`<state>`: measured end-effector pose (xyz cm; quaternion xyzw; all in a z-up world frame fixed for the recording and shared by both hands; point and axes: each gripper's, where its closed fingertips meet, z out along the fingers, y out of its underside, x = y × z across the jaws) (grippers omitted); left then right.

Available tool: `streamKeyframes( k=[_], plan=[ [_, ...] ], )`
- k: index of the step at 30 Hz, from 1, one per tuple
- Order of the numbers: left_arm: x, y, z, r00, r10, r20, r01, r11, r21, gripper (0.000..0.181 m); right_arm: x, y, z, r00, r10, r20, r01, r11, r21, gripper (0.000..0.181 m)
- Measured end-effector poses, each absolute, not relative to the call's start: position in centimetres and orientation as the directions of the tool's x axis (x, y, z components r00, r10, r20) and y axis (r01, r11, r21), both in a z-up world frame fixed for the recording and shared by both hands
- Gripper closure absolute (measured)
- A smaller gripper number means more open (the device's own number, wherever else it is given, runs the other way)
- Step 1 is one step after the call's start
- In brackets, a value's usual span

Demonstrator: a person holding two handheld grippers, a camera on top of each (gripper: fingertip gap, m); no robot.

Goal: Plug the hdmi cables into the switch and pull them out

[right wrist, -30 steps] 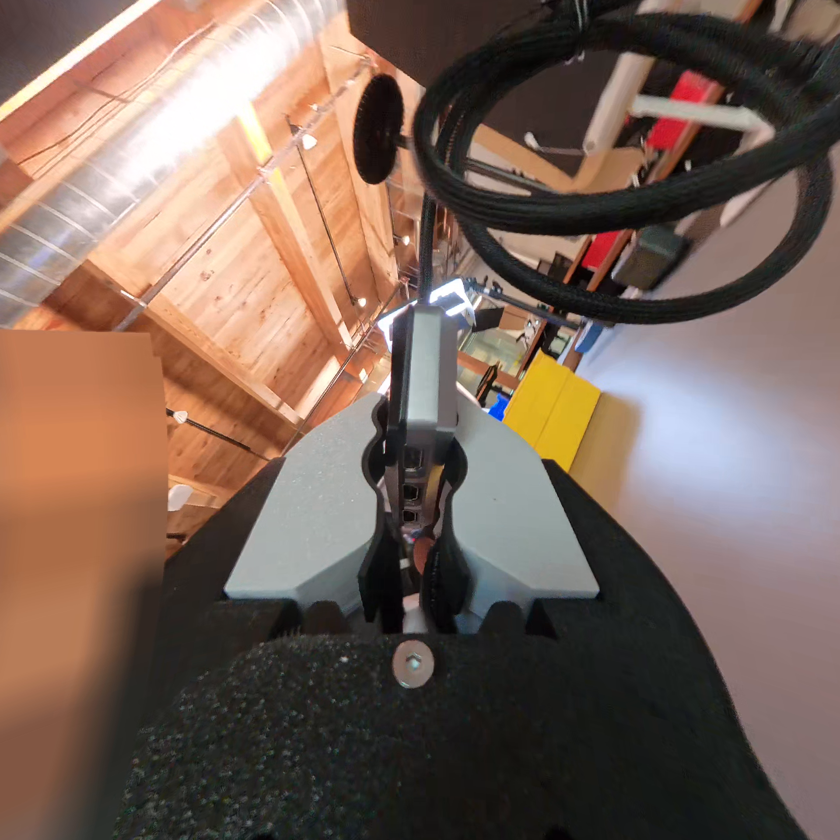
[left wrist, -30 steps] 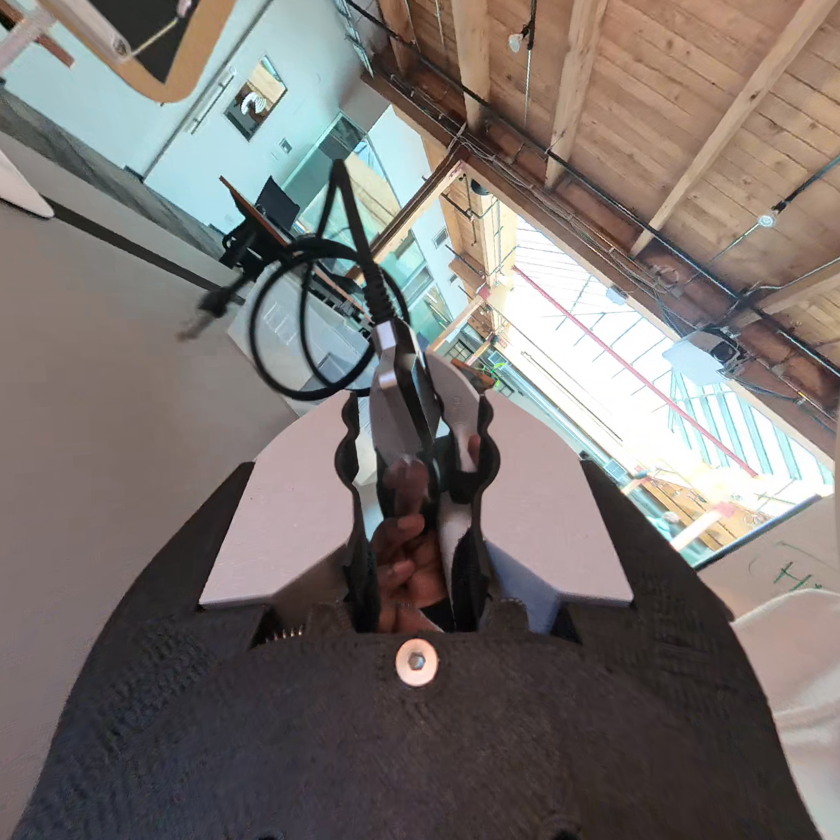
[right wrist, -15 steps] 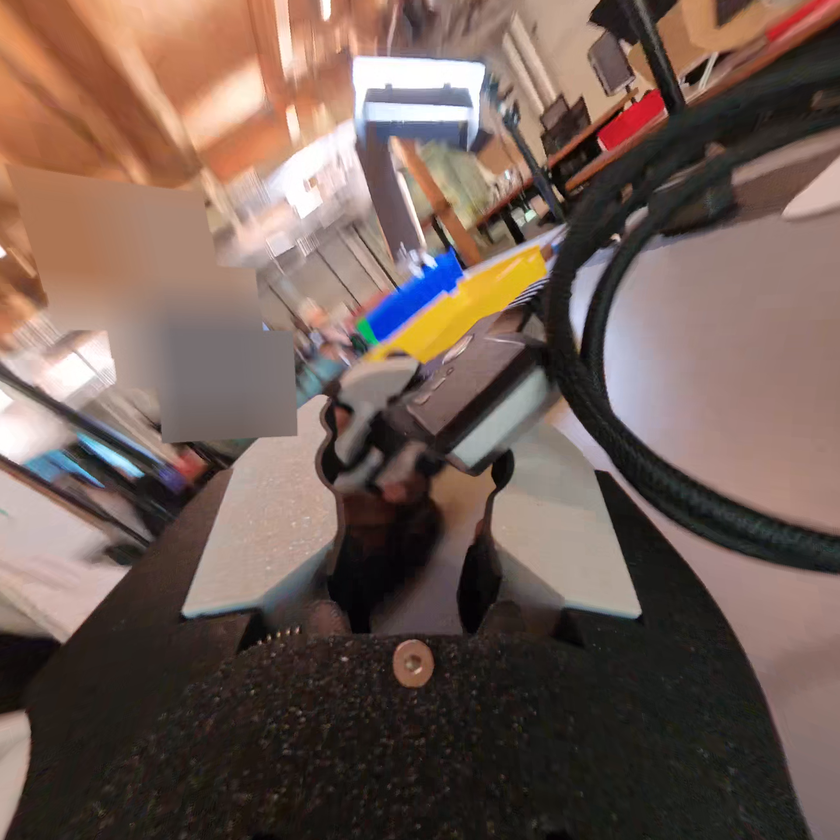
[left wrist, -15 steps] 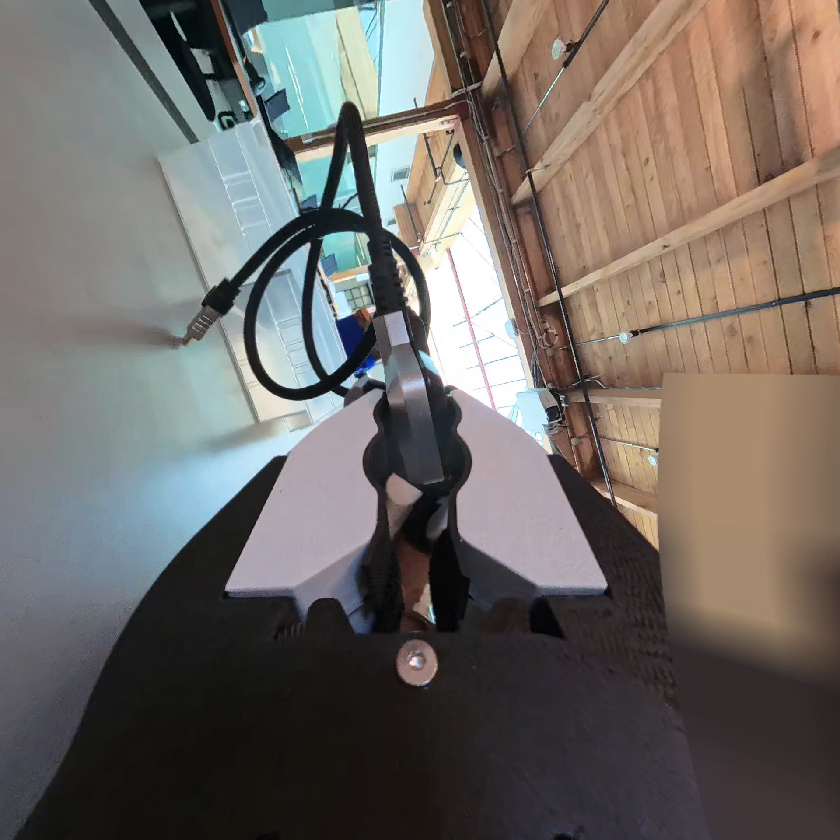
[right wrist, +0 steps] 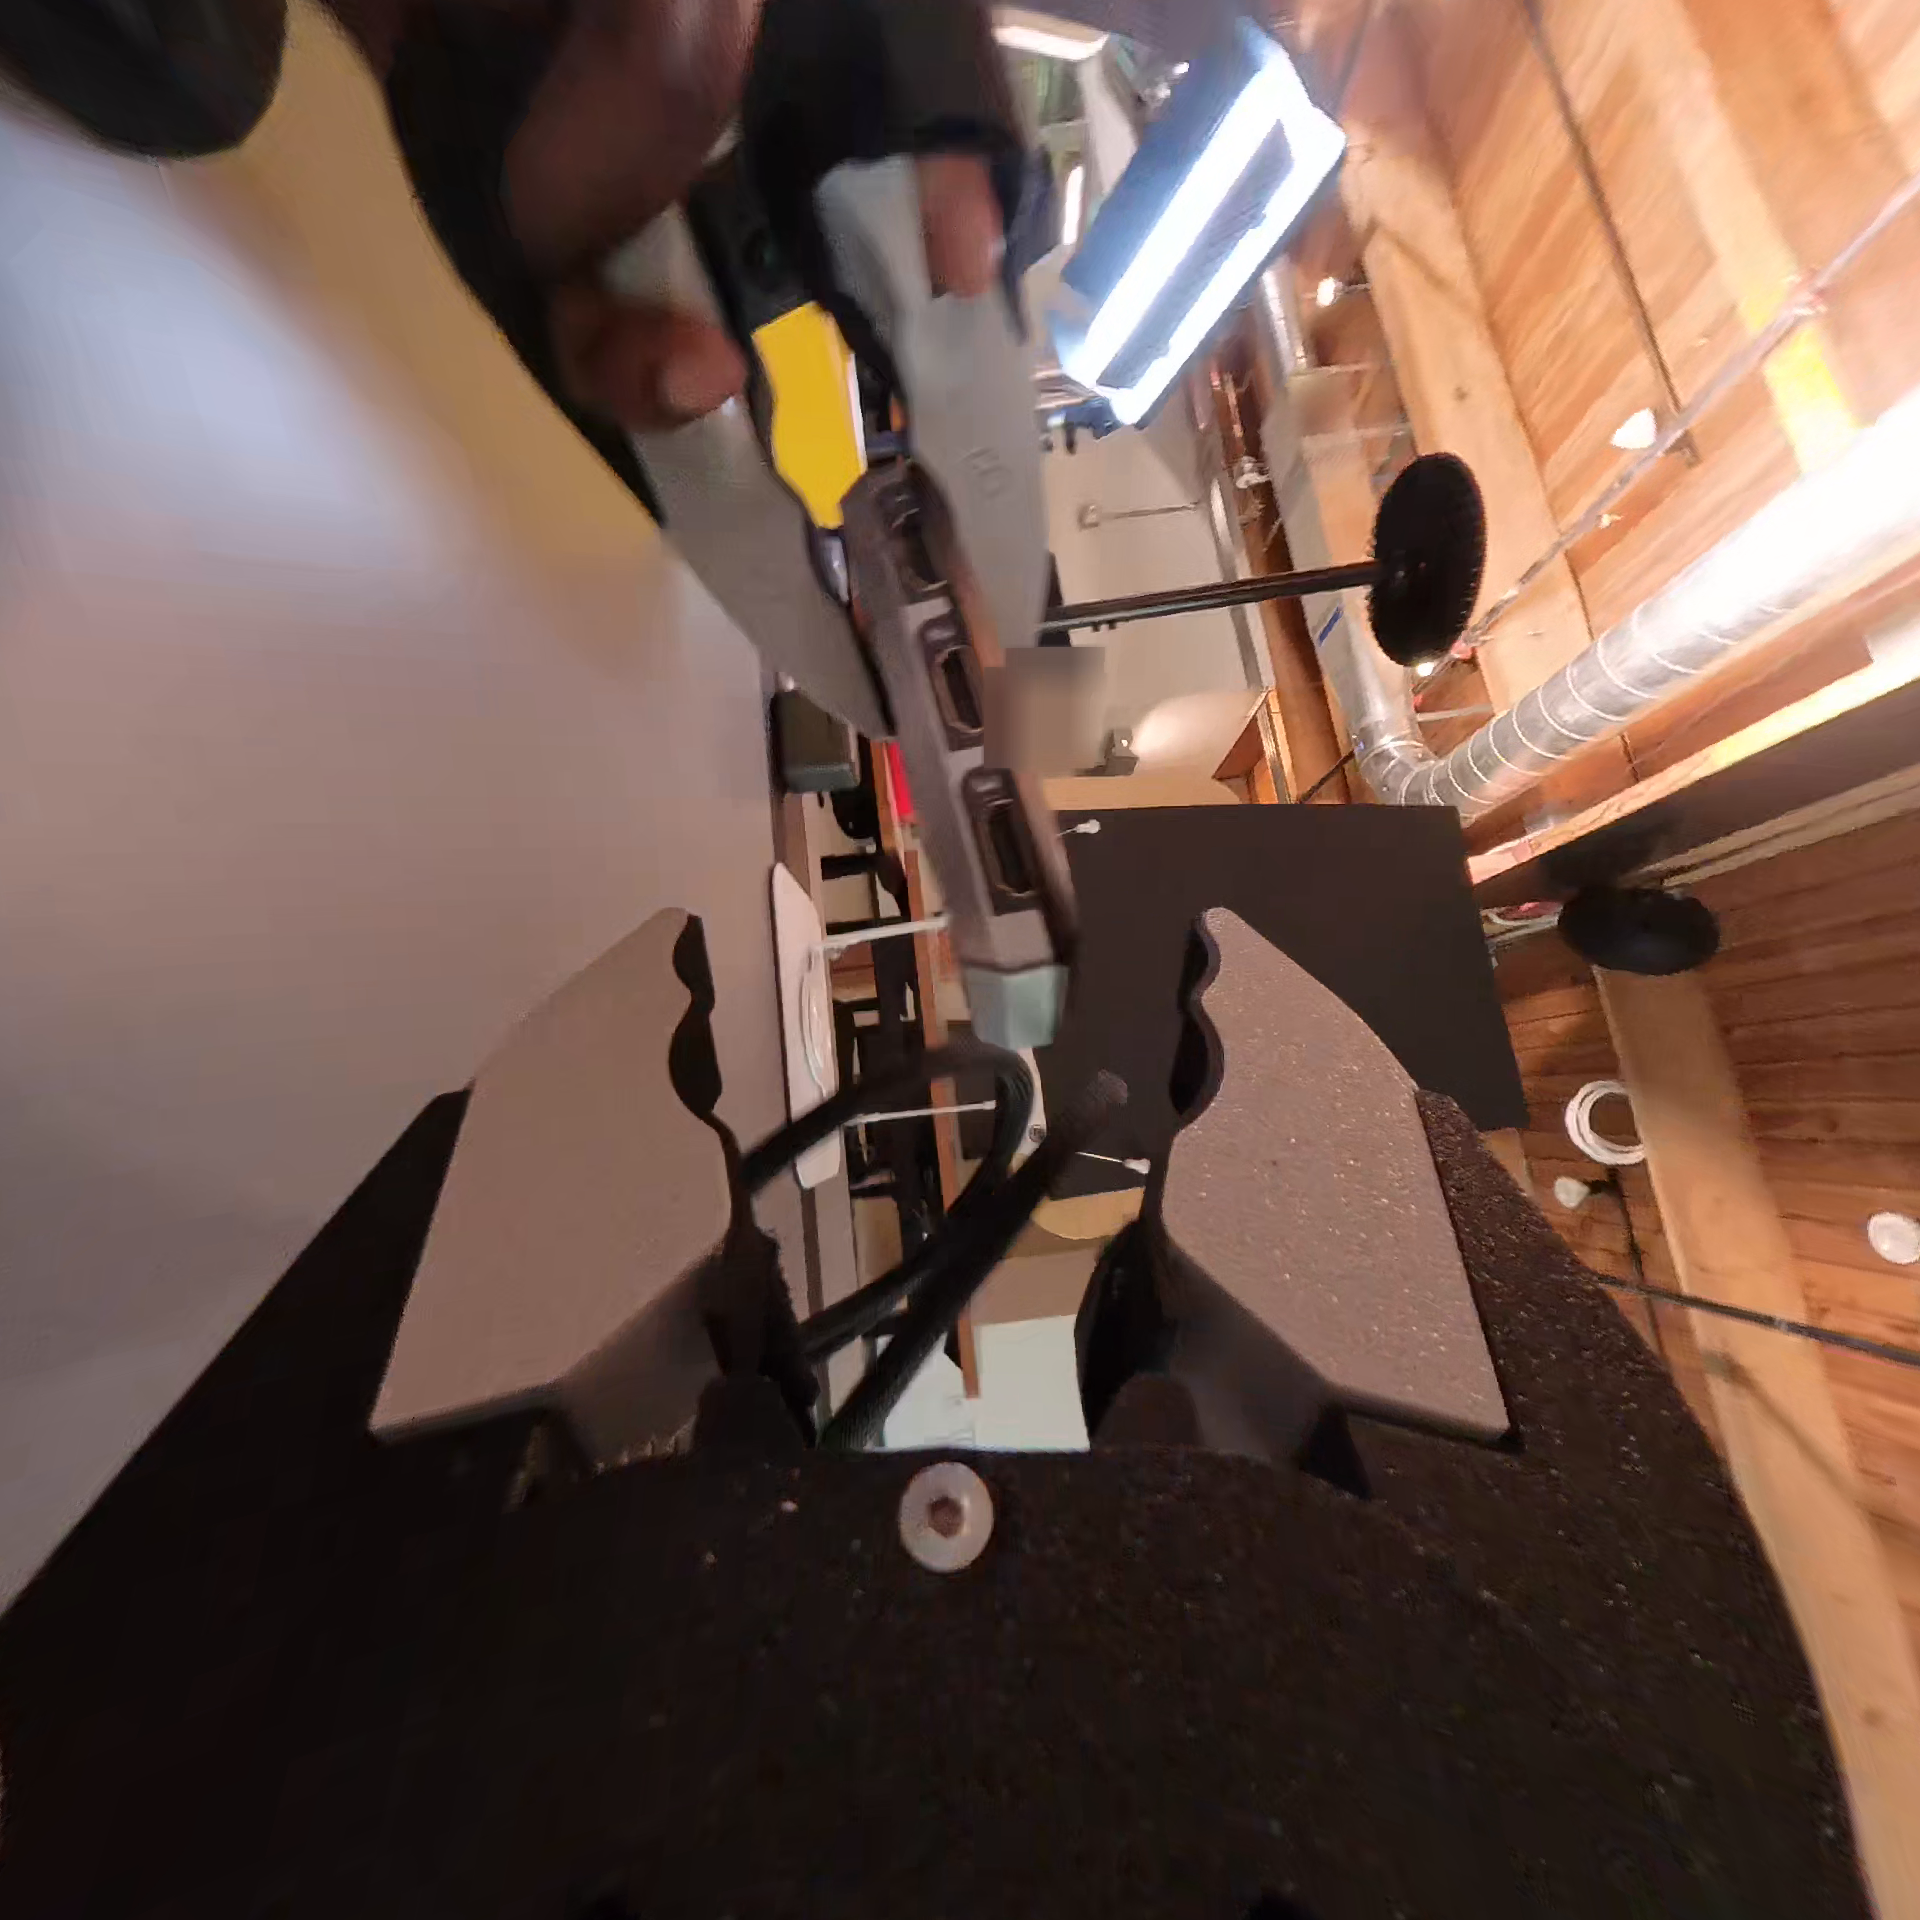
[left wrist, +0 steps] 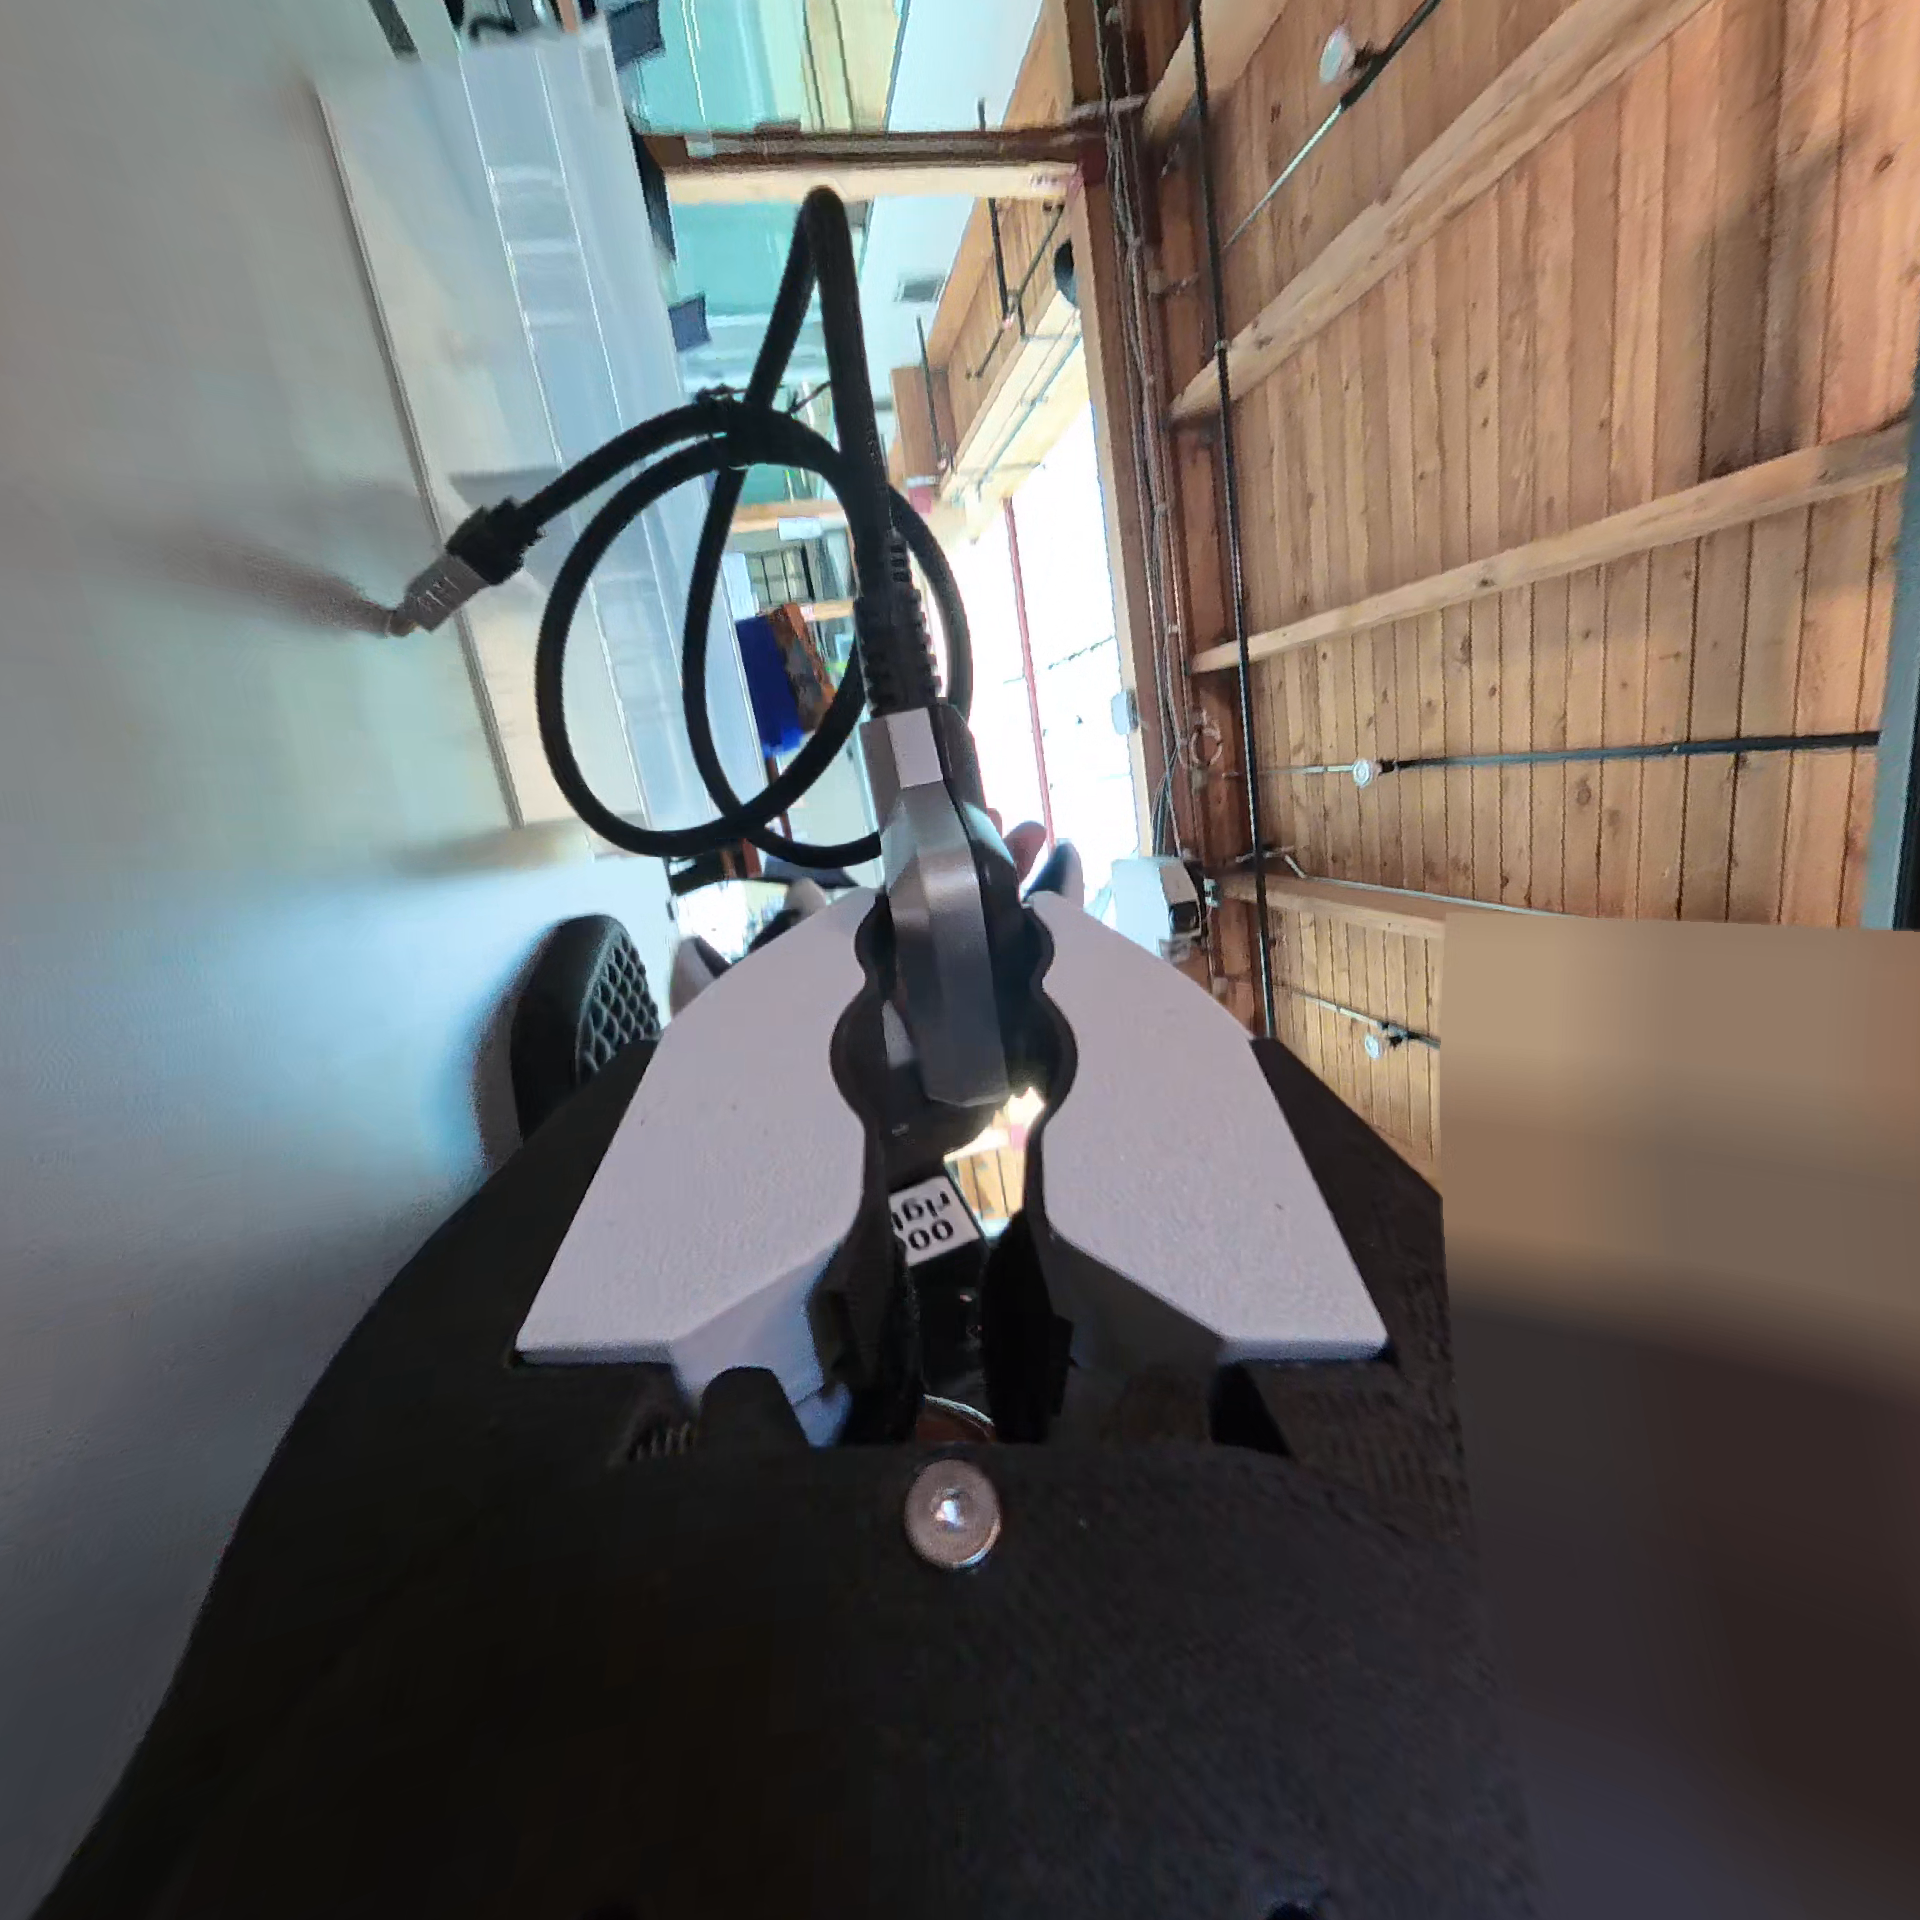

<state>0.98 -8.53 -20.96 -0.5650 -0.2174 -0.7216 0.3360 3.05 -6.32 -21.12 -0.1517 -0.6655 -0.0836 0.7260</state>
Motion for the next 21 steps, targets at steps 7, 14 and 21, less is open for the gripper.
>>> streamKeyframes(
  k=[7,14,21],
  plan=[
    [3.7,-10.7,-20.5,-0.108,-0.296,0.949,0.584,-0.791,-0.181,0.153,2.8,-8.5,-20.7,0.089,0.094,0.992,0.251,0.961,-0.113,0.158],
    [2.0,-11.8,-19.4,0.483,-0.658,0.578,0.497,-0.337,-0.800,0.136,3.8,-5.8,-19.8,0.213,0.366,0.906,0.284,0.864,-0.415,0.158],
    [-3.0,-15.4,-15.7,0.877,-0.418,0.236,0.374,0.288,-0.882,0.131,3.8,-4.7,-20.2,0.244,0.428,0.870,0.296,0.821,-0.488,0.158]
  ],
)
